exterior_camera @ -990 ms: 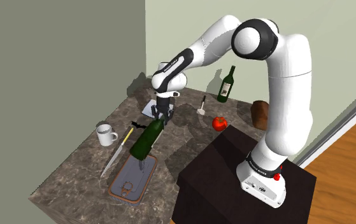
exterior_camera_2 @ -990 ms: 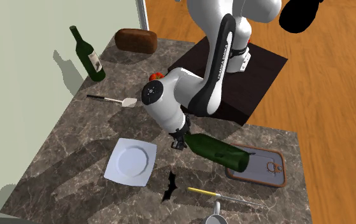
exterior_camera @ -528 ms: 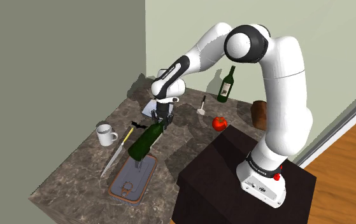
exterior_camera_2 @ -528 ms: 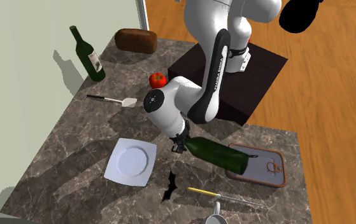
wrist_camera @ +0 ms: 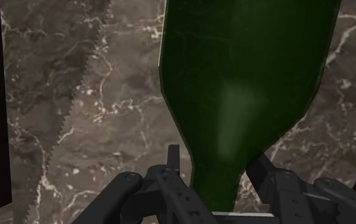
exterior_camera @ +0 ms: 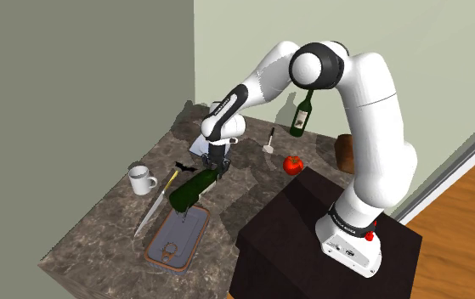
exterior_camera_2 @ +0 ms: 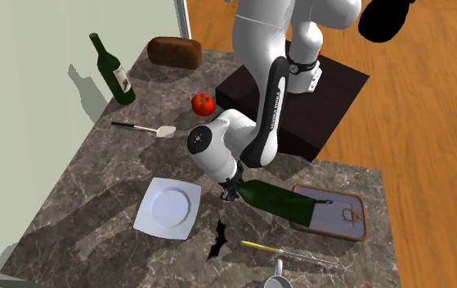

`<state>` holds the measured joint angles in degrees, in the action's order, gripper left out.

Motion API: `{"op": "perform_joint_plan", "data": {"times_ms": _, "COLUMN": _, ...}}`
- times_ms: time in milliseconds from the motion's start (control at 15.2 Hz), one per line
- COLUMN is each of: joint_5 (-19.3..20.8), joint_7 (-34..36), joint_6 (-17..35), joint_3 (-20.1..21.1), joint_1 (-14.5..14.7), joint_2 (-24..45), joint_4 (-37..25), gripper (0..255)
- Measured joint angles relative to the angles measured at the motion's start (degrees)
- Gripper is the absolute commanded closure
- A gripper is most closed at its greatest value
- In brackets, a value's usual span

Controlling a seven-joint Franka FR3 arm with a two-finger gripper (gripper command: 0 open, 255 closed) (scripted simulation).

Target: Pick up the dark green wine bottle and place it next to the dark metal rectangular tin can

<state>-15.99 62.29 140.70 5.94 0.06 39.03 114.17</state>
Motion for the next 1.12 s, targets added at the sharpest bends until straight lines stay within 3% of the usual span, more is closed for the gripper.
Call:
{"op": "perform_joint_plan", "data": {"times_ms": 396, "joint_5": 0.0, "joint_7": 0.0, "joint_6": 0.3, "joint_3": 0.0, "joint_1": 0.0, "joint_2": 0.5, "joint_4": -0.2, "gripper": 255}}
{"op": "perform_joint_plan", "data": {"times_ms": 462, "joint_5": 0.0, "joint_7": 0.0, "joint_6": 0.3, "joint_3": 0.0, "joint_1": 0.0, "joint_2": 0.5, "joint_4": -0.2, "gripper": 0}}
{"op": "perform_joint_plan", "data": {"times_ms": 858, "joint_5": 0.0, "joint_7": 0.0, "joint_6": 0.2, "joint_3": 0.0, "joint_1": 0.0, "joint_2": 0.5, "joint_4": -0.3, "gripper": 0}}
{"op": "perform_joint_plan", "data": {"times_ms": 1122, "joint_5": 0.6, "joint_7": 0.2, "joint_6": -3.9, "joint_3": -0.5, "joint_1": -0.6, "joint_2": -3.7, "joint_4": -0.1, "gripper": 0}}
